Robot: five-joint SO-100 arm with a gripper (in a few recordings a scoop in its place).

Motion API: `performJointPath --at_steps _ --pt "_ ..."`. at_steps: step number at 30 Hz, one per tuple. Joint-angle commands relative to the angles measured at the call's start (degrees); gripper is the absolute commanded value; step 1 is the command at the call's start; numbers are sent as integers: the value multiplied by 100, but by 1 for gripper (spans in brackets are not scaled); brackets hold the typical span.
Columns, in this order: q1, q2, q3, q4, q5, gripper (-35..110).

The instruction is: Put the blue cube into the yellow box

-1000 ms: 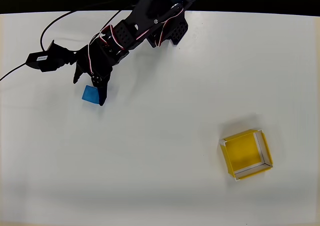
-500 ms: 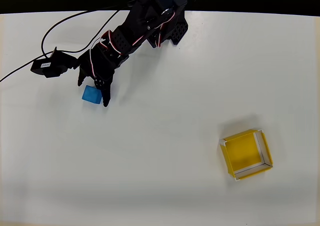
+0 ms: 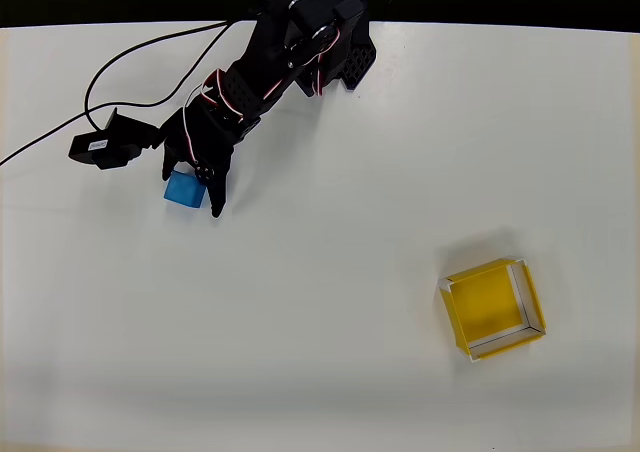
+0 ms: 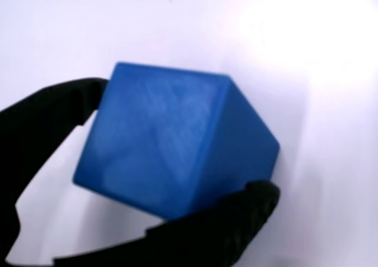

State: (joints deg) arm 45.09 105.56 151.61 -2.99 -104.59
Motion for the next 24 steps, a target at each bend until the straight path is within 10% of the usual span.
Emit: performJointPath --at_steps 1,24 --pt "-44 158 -132 -272 -97 43" --pt "132 237 -26 -237 -527 25"
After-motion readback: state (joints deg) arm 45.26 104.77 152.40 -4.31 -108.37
